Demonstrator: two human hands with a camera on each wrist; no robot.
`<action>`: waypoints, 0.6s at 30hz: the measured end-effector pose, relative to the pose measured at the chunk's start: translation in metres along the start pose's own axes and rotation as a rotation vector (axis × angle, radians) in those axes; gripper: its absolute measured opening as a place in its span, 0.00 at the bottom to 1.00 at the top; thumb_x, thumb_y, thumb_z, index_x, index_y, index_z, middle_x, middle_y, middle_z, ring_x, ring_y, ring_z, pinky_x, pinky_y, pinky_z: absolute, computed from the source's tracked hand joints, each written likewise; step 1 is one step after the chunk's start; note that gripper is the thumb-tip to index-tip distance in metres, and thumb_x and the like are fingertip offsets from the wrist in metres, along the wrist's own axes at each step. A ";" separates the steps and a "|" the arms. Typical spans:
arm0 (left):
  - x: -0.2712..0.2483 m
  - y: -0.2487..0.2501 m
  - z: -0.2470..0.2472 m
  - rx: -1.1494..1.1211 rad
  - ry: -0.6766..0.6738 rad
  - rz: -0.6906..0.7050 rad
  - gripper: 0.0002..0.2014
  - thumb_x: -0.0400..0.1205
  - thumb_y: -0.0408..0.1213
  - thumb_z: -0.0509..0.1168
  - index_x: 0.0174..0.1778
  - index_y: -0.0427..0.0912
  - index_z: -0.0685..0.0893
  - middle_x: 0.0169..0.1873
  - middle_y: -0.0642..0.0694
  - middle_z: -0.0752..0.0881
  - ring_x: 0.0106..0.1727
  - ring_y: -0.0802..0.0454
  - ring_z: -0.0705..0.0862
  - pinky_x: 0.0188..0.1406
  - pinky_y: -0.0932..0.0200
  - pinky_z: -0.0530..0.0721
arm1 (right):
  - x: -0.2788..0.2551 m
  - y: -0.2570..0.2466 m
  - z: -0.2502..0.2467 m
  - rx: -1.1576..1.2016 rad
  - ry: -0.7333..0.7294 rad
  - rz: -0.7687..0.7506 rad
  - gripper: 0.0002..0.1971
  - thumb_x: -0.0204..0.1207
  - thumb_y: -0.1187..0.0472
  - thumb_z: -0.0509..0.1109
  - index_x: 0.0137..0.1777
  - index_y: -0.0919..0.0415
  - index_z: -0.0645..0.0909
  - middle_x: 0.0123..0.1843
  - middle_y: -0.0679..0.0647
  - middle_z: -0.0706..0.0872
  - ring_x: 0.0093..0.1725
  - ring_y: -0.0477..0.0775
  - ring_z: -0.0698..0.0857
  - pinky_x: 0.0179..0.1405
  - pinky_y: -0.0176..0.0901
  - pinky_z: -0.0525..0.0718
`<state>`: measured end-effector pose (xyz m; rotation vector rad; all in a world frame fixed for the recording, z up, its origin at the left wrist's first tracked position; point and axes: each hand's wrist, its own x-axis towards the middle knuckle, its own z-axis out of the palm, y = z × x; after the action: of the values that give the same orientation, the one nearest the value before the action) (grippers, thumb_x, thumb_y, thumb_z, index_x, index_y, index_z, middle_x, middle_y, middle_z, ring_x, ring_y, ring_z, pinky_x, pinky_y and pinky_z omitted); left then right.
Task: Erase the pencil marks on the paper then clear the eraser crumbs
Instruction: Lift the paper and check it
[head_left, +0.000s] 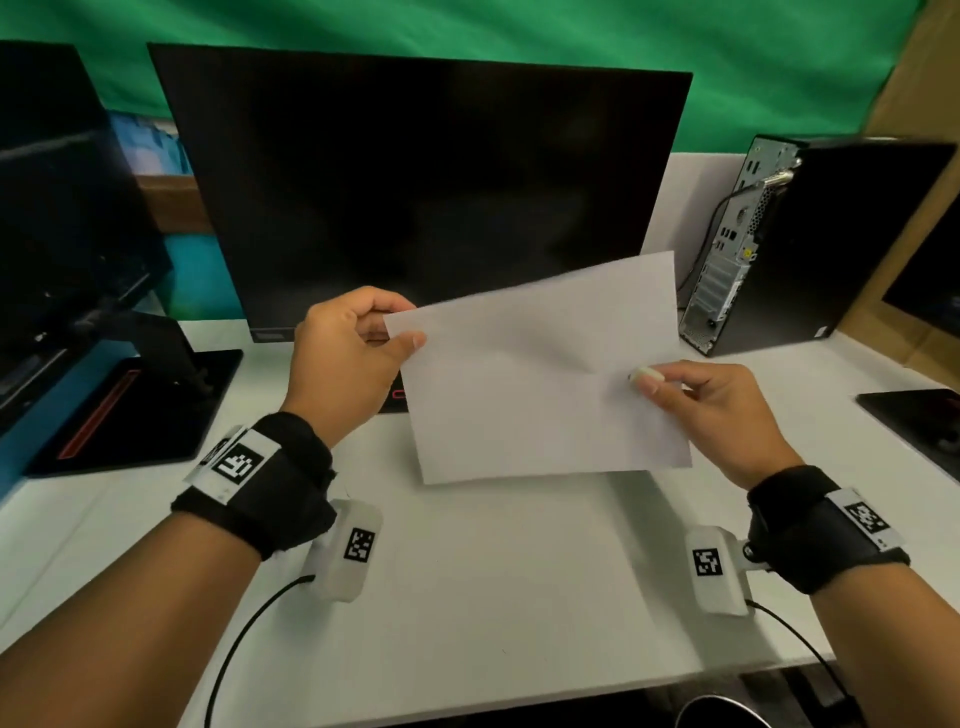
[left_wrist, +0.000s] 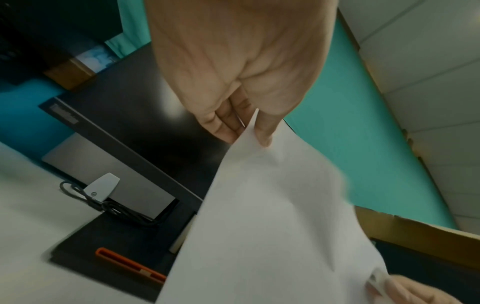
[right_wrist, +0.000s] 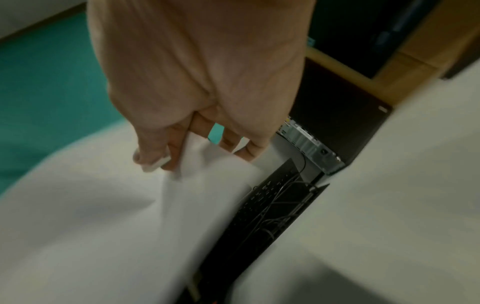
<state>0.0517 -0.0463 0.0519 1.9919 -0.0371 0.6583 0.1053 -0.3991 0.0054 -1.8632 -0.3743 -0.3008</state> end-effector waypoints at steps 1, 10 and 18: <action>0.001 0.001 0.001 -0.019 0.000 0.001 0.10 0.80 0.33 0.76 0.54 0.48 0.86 0.47 0.63 0.89 0.48 0.72 0.88 0.44 0.74 0.86 | 0.001 -0.001 -0.001 0.011 0.024 -0.003 0.08 0.77 0.52 0.77 0.52 0.52 0.94 0.50 0.47 0.95 0.51 0.47 0.91 0.56 0.51 0.86; 0.005 -0.005 0.000 -0.036 0.024 -0.043 0.10 0.79 0.34 0.78 0.53 0.48 0.86 0.44 0.61 0.91 0.47 0.68 0.90 0.45 0.70 0.87 | 0.008 -0.014 -0.008 -0.054 0.049 -0.042 0.12 0.78 0.53 0.76 0.55 0.59 0.93 0.52 0.50 0.94 0.54 0.54 0.91 0.55 0.45 0.88; 0.007 -0.004 -0.008 -0.077 0.038 -0.090 0.10 0.80 0.34 0.77 0.55 0.47 0.86 0.45 0.60 0.91 0.47 0.67 0.90 0.46 0.66 0.87 | 0.014 -0.024 -0.005 -0.090 0.021 -0.035 0.09 0.79 0.53 0.76 0.53 0.55 0.93 0.51 0.50 0.94 0.53 0.54 0.91 0.52 0.47 0.87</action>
<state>0.0548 -0.0361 0.0550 1.8948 0.0488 0.6277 0.1084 -0.3951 0.0330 -1.9413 -0.3848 -0.3665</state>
